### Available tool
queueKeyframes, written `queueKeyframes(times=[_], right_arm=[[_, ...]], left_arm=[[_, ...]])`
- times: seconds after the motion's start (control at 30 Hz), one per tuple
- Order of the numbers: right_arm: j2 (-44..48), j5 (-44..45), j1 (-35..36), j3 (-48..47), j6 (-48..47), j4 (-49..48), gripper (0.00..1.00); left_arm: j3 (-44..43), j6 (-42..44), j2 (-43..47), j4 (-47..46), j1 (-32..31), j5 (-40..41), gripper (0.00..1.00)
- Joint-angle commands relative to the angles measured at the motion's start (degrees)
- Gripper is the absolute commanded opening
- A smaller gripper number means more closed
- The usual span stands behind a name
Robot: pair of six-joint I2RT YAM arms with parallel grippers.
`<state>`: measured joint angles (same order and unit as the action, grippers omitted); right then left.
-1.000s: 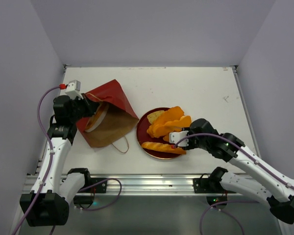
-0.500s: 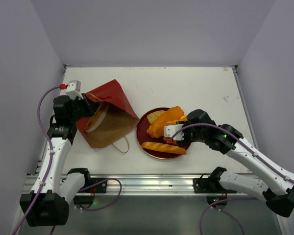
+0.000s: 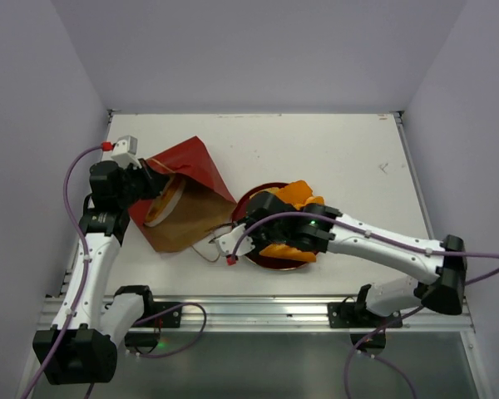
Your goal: Take the fake bread out of the paper bag
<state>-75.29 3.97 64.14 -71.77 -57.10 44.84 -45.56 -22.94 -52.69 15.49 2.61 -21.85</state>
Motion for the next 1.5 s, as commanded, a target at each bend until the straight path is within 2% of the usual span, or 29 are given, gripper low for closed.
queueKeyframes(times=[0.0, 0.03, 0.23, 0.43, 0.63, 1.47], right_arm=[[-6.43, 11.46, 3.53, -2.59, -4.67, -13.08, 0.44], [-9.85, 13.07, 4.75, -2.59, -5.47, -18.07, 0.44], [-21.03, 21.86, 7.14, -5.13, -9.34, -33.83, 0.44], [-29.91, 24.95, 7.67, -8.56, -10.05, -40.17, 0.45], [-33.61, 25.48, 7.84, -9.44, -10.14, -40.89, 0.46], [-38.18, 26.44, 9.34, -12.26, -10.05, -37.63, 0.51]], left_arm=[[-2.43, 0.35, 1.09, 1.83, 0.46, -1.27, 0.00], [-2.43, 0.35, 1.09, 2.00, 0.46, -1.44, 0.00], [-3.39, 0.44, 1.36, 3.67, 0.46, -2.15, 0.00], [-3.66, 0.44, 2.50, 4.55, 0.46, -2.41, 0.00], [-3.57, 0.97, 3.55, 5.26, 0.46, -2.85, 0.00], [-3.48, 0.70, 4.87, 4.91, 0.46, -3.91, 0.00]])
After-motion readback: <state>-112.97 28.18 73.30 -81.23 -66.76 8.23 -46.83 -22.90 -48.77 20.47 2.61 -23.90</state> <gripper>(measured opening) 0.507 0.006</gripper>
